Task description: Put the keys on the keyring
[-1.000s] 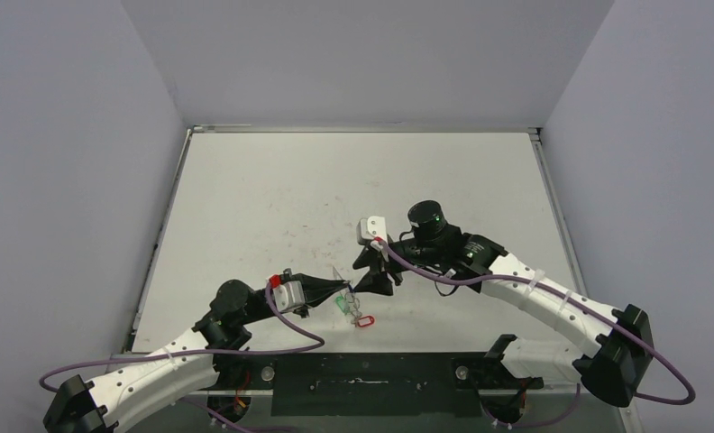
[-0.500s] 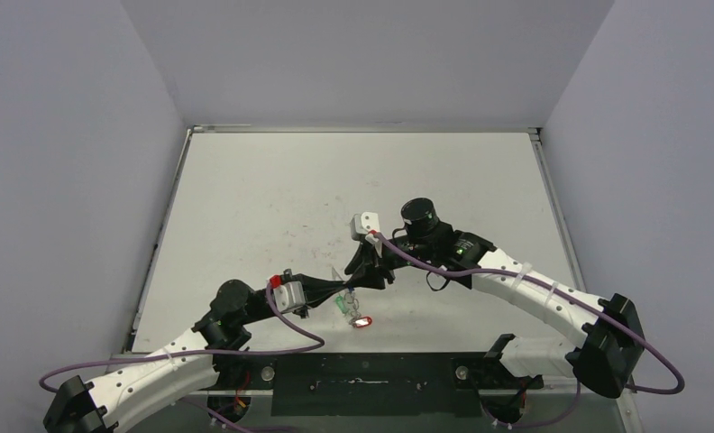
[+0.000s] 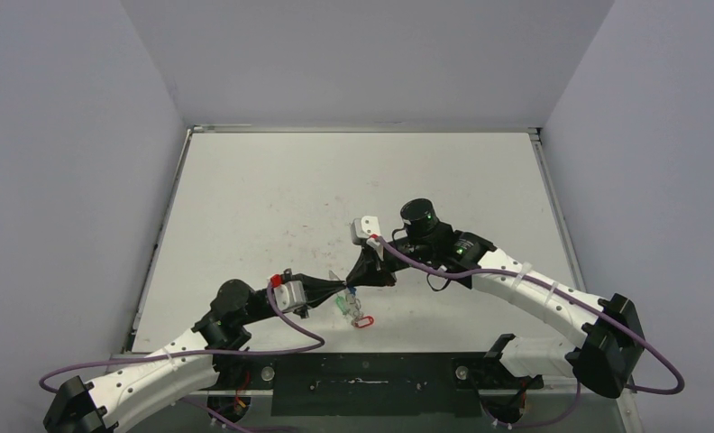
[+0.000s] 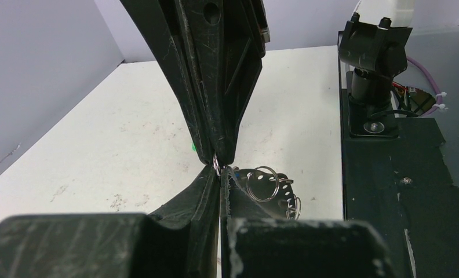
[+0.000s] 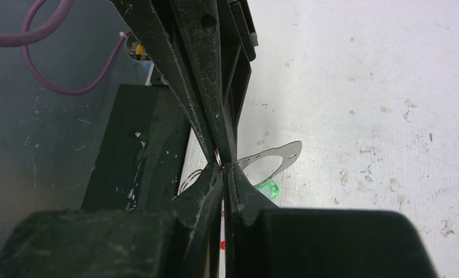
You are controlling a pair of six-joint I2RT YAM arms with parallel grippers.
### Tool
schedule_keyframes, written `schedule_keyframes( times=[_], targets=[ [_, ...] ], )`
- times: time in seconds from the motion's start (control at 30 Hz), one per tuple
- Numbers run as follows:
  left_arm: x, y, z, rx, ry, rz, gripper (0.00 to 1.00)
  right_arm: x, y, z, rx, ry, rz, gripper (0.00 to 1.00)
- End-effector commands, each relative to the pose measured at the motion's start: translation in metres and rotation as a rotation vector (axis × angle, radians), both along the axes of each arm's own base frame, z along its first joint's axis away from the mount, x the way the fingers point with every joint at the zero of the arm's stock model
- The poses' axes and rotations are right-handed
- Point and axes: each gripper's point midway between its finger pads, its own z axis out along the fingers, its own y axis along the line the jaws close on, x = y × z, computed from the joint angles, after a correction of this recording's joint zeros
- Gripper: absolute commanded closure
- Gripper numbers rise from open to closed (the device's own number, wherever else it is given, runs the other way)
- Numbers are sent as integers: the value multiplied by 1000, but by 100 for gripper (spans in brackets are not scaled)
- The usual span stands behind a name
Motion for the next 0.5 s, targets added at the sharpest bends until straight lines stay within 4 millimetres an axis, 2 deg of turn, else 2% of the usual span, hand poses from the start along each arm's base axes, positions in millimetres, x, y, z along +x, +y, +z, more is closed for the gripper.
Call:
schedule_keyframes(
  times=[0.0, 0.13, 0.3, 0.47],
  targets=[
    [-1, 1, 33, -63, -73, 4, 100, 1, -2, 15, 33, -58, 2, 100],
    [2, 3, 31, -33, -71, 23, 100, 6, -8, 11, -26, -67, -46, 100],
    [6, 5, 27, 30, -66, 41, 79, 14, -16, 3, -158, -84, -114, 100],
    [9, 5, 24, 69, -63, 55, 73, 19, -19, -10, -326, -133, -170, 100]
  ],
)
